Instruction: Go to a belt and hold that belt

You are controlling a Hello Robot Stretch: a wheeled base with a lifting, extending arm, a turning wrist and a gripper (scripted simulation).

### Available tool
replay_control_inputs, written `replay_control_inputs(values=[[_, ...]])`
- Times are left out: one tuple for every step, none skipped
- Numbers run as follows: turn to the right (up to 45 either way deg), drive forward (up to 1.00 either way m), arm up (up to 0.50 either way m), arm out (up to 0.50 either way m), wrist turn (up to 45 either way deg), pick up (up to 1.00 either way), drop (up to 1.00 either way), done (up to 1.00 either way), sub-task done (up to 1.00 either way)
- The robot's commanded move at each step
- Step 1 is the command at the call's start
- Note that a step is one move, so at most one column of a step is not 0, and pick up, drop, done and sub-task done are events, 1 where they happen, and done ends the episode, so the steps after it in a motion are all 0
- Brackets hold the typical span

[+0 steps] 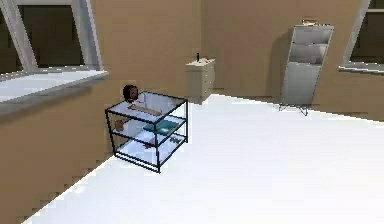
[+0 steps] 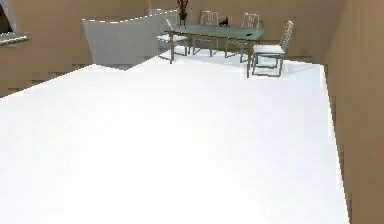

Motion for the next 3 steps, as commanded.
replay_control_inputs(values=[[0.0, 1.00, 0.00, 0.00, 0.0, 0.00, 0.00, 0.00, 0.00], [-45.0, 0.00, 0.00, 0.00, 0.0, 0.00, 0.00, 0.00, 0.00], [-45.0, 0.00, 0.00, 0.00, 0.0, 0.00, 0.00, 0.00, 0.00]])
